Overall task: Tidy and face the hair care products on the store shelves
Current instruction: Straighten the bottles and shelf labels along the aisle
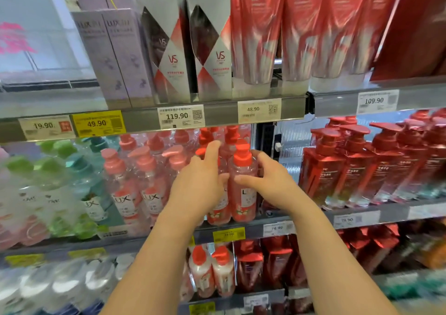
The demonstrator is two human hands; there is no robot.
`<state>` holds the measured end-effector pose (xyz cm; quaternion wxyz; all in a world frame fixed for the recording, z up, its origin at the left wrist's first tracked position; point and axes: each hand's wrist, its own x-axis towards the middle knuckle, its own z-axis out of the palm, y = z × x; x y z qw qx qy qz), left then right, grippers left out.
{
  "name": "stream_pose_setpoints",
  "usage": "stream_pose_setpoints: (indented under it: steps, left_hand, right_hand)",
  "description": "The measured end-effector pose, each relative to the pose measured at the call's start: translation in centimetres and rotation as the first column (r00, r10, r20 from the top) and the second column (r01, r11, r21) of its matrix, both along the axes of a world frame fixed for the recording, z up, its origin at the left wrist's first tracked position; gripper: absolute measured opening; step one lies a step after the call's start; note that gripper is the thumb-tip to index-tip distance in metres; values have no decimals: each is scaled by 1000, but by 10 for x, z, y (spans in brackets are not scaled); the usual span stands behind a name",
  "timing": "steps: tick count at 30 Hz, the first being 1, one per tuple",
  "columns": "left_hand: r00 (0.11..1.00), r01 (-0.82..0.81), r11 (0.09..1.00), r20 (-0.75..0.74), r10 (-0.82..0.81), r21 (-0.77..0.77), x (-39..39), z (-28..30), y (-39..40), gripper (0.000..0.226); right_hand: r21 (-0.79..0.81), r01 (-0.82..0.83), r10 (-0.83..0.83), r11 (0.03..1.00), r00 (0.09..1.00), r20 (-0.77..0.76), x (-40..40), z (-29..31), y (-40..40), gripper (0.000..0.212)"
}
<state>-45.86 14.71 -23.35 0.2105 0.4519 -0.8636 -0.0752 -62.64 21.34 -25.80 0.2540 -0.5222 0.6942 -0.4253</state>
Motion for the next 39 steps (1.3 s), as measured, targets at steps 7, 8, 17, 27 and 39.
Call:
stream_pose_setpoints:
  steps: [7,8,17,27,39]
  left_hand:
    - [999,54,999,-7,-54,2,7,5,-6,69]
    - [998,62,998,0,-62,8,7,5,-8,70]
    - [996,74,997,42,-75,28,7,4,-12,79]
    - [972,219,963,48,-229,157,24,29,2,67]
    - [900,38,933,-393,-187,-358,77,116,2,28]
  right_hand:
    - [2,165,-164,986,983,-81,13,10,2,82]
    - [2,184,-183,983,978,-101,14,9,2,82]
    - [27,162,-158,986,981,-108,12,9,2,86]
    - [15,177,-174,984,978,-113,18,24,9,95]
    - [-565,314,-399,763,917,-29,44,120,24,23]
